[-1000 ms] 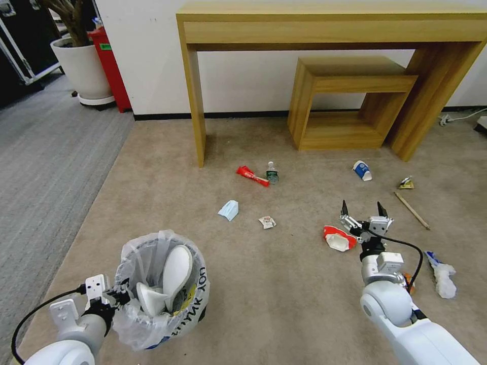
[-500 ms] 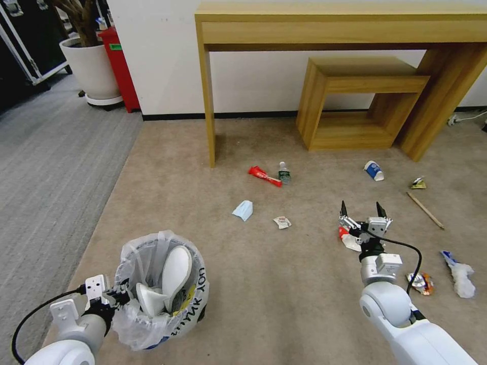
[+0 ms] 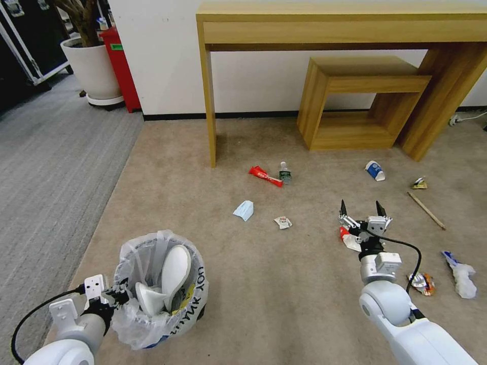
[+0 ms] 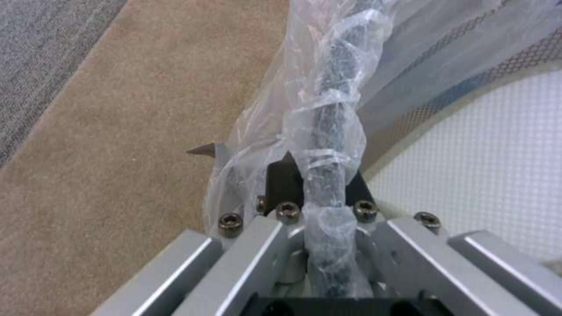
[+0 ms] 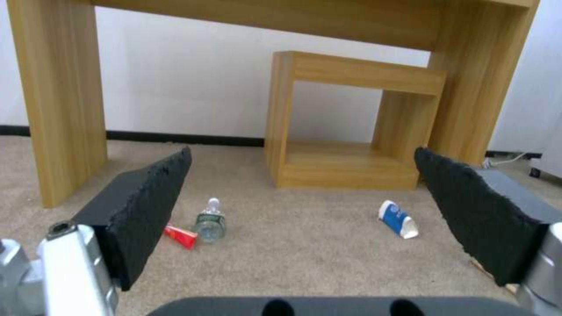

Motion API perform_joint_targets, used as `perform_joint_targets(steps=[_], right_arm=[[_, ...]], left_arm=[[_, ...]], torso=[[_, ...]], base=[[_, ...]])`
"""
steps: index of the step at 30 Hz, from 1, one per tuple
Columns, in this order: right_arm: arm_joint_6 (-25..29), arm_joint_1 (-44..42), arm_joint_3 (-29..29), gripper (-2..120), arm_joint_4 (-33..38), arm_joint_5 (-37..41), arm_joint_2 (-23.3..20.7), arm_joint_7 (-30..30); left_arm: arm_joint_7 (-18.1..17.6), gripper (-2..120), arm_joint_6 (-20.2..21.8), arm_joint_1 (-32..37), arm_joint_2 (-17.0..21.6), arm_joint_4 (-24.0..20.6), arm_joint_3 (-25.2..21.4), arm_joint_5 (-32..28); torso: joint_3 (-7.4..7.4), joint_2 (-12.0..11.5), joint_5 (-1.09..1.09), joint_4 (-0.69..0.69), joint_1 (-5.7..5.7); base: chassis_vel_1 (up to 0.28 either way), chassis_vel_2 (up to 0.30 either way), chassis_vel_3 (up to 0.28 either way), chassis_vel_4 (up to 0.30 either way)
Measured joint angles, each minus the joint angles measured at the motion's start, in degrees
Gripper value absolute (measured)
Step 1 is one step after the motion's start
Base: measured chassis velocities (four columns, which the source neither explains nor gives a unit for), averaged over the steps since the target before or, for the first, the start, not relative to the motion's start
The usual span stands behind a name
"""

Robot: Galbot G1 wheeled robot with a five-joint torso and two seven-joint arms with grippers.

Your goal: Pick up the trash bin and place the garbage on the floor into it.

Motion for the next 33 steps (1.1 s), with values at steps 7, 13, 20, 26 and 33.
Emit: perform_joint_targets(steps=[7, 13, 20, 26, 33], right_arm=[[-0.10, -0.19, 0.02, 96, 0.37, 0.05, -0.14, 0.09], [-0.11, -0.35, 0.05, 97, 0.61, 0.13, -0.34, 0.13], [0.01, -0.46, 0.15, 96, 0.70, 0.18, -0.47, 0.17], [0.17, -0.59, 0.16, 96, 0.73, 0.14, -0.42, 0.18], [0.32, -0.52, 0.01, 96, 0.73, 0.03, -0.27, 0.17]], left_arm=[[0.03, 0, -0.03, 0.16, -0.13, -0.39, -0.07, 0.03], [0.06, 0, -0.03, 0.32, -0.45, -0.72, -0.07, 0.24], [0.09, 0, -0.04, 0.47, -0.86, -0.95, -0.05, 0.57], [0.34, 0, -0.31, 0.60, -1.17, -0.95, 0.11, 1.01], [0.37, 0, -0.33, 0.57, -1.03, -0.95, 0.00, 0.98]], torso=[[-0.01, 0.00, 0.00, 0.00, 0.00], [0.00, 0.00, 0.00, -0.01, 0.00], [0.01, 0.00, 0.00, 0.00, 0.00], [0.01, 0.00, 0.00, -0.01, 0.00], [0.00, 0.00, 0.00, 0.00, 0.01]], base=[[-0.075, 0.068, 0.068, -0.064], [-0.180, 0.189, 0.177, -0.174], [-0.201, 0.210, 0.201, -0.200], [-0.161, 0.146, 0.154, -0.152], [-0.128, 0.135, 0.135, -0.129]])
